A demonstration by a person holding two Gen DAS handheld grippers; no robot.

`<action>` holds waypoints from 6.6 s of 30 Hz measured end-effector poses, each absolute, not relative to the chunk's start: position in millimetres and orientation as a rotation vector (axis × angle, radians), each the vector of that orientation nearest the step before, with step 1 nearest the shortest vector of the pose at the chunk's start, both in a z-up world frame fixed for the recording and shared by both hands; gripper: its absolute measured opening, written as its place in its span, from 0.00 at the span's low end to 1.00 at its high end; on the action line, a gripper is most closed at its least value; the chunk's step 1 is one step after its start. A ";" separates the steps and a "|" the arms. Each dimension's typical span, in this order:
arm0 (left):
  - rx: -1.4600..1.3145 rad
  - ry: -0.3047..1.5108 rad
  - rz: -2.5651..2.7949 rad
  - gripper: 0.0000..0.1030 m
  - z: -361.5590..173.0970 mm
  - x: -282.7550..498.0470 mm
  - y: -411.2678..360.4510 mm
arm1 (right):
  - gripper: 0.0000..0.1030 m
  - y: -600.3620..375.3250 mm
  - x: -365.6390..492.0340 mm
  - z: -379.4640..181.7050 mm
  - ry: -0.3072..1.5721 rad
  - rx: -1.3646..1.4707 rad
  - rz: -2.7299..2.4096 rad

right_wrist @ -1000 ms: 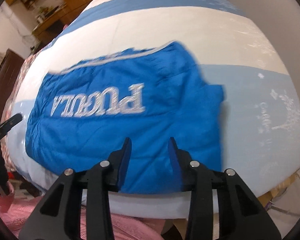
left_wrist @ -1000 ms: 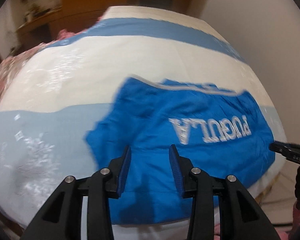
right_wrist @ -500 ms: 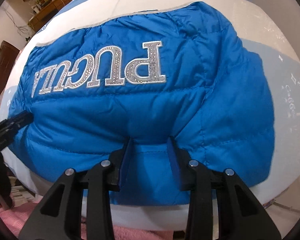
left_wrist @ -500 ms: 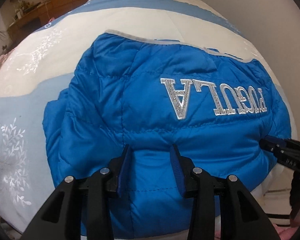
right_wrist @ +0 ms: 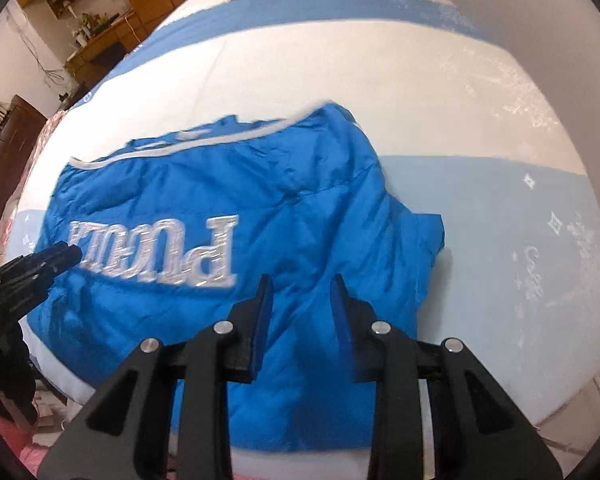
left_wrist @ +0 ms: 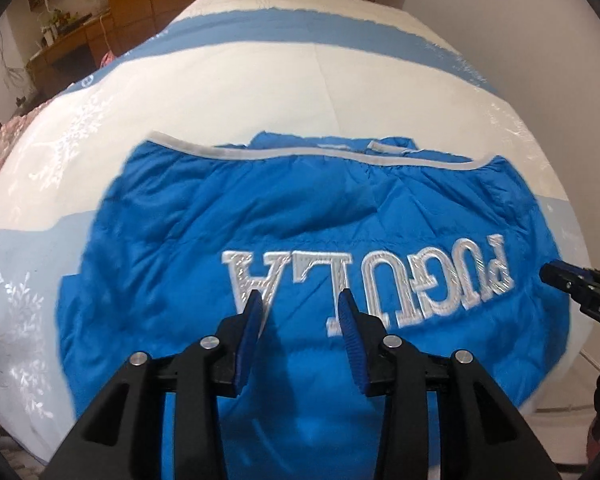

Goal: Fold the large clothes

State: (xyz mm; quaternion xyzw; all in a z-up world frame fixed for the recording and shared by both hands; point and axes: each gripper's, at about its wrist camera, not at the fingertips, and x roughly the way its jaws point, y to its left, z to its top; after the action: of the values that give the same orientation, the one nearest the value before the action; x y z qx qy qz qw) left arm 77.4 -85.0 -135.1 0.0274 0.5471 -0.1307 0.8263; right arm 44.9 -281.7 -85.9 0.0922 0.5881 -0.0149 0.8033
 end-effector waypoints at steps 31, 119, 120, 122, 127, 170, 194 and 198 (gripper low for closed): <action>0.032 1.137 -0.132 0.46 -93.8 32.7 -18.5 | 0.19 -302.9 17.6 -112.8 1.351 0.165 0.020; -0.155 1.107 -0.356 0.24 -25.7 28.1 -37.6 | 0.37 -276.6 25.8 -21.1 1.329 0.115 -0.069; -0.130 1.111 -0.369 0.24 -21.1 26.9 -52.4 | 0.37 -277.9 24.4 -17.8 1.321 0.108 -0.072; -0.096 1.112 -0.402 0.25 -15.5 23.5 -77.7 | 0.37 -281.9 21.5 -8.3 1.300 0.089 -0.081; -0.004 1.135 -0.466 0.29 -26.0 19.1 -144.4 | 0.37 -298.0 22.1 -7.3 1.297 0.101 -0.085; -0.042 1.198 -0.262 0.51 -89.6 33.8 -116.3 | 0.65 -246.8 71.6 -45.8 1.396 0.180 0.109; -0.082 1.186 -0.226 0.51 -99.7 48.9 -90.3 | 0.25 -231.1 77.9 -65.3 1.421 0.202 0.115; -0.085 1.187 -0.226 0.51 -97.3 50.6 -91.5 | 0.09 -234.1 75.7 -41.7 1.343 0.238 0.193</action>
State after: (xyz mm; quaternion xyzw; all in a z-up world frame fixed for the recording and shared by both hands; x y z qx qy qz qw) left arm 50.6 -91.5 -97.3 -0.0399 0.5580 -0.1061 0.8221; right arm 75.7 -234.1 -41.7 0.1098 0.6197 0.0891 0.7720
